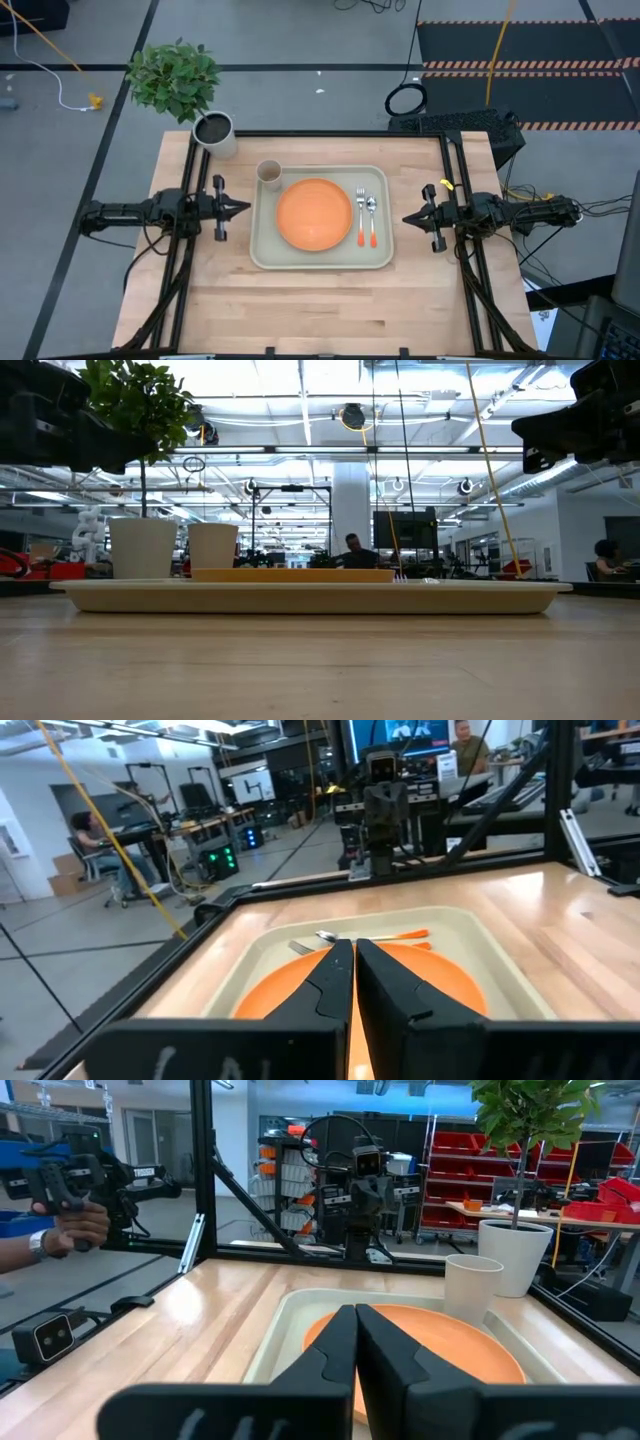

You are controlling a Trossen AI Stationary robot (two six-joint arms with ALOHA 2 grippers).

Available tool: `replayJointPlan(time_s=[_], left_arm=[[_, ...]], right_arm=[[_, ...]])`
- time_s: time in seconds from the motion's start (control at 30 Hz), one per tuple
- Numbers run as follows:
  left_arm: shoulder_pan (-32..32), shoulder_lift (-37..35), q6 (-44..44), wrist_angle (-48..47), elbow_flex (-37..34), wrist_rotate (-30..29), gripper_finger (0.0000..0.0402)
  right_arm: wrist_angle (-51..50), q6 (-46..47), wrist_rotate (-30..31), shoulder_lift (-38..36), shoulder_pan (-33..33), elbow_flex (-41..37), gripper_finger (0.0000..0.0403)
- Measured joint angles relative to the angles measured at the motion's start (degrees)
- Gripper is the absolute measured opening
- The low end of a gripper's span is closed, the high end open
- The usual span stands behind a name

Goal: Pick and place plate/cup/fork/spoon on tray
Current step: Return to Home Position

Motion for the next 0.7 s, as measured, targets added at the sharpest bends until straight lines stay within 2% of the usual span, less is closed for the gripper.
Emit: replayJointPlan(time_s=[0.7], left_arm=[[1.0, 0.0, -2.1, 0.0, 0.0, -0.3, 0.0021]], right_arm=[[-5.5, 0.4, -0.2, 0.0, 0.0, 0.0, 0.0]])
